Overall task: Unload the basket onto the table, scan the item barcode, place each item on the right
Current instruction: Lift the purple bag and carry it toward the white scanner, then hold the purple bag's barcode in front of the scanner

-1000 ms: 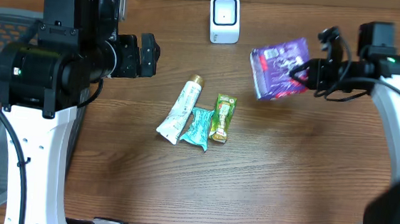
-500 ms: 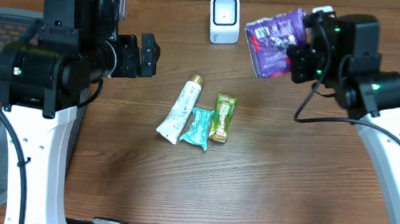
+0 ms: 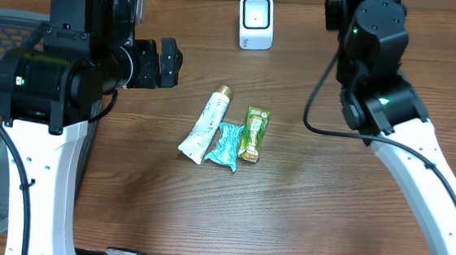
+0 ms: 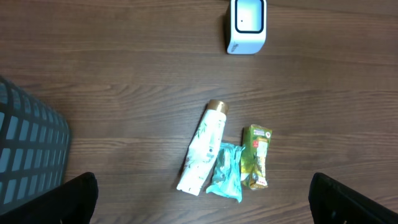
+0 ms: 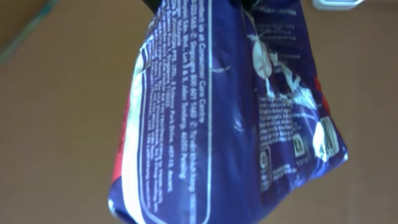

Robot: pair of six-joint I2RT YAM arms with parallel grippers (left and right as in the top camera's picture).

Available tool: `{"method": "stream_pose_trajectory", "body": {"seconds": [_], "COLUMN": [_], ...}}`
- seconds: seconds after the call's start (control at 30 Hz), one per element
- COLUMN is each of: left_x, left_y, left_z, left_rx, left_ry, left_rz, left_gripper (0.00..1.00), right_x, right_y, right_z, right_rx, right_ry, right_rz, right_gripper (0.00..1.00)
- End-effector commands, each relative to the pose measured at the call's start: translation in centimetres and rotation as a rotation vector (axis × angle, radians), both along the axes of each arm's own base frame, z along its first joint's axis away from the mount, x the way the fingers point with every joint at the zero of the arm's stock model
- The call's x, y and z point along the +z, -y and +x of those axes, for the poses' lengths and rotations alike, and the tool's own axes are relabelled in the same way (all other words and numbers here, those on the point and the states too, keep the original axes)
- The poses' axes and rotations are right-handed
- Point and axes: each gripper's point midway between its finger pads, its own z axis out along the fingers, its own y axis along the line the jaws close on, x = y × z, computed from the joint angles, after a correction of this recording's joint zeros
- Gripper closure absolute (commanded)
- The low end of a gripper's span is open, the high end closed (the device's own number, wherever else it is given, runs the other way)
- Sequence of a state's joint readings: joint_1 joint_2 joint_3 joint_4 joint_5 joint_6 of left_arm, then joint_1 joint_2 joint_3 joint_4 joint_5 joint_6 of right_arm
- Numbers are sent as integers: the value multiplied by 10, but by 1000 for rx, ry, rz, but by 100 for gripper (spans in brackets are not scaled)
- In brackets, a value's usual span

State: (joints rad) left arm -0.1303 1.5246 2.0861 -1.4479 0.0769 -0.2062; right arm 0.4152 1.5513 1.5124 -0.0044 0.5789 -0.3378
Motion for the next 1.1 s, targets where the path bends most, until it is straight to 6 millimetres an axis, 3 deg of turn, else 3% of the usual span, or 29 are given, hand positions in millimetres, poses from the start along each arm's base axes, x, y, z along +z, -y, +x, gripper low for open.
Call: {"method": "stream_pose_trajectory", "body": {"seconds": [0.0,0.17,0.33,0.4,0.73,0.87,1.07], "left_x": [1,1,1,1,1,1,1], "left_y": [-2,-2,-2,-2,-2,-2,-2], "left_z": [2,2,2,2,2,2,2], "left_rx": [-8,-8,-8,-8,-8,-8,-8], "left_ry": [8,8,8,8,8,8,8], "left_rz": [16,16,16,16,16,16,16], "left_gripper": [0,0,0,0,0,0,0], "right_x": [-19,-70,-127,-142,-189,-179,-195], "right_y": [8,-3,-37,-48,-95,-100,-112], "right_z": [20,57,83,89,107,112,120], "right_rx": [-139,-174,-82,-53,71,33,80], "right_ry": [-43,-126,-231,-239,-187,-94,-21], "right_rz": [-216,-466,-857,-943,-1227,-1189,-1182], "right_gripper": [96,96,96,96,96,96,96]}}
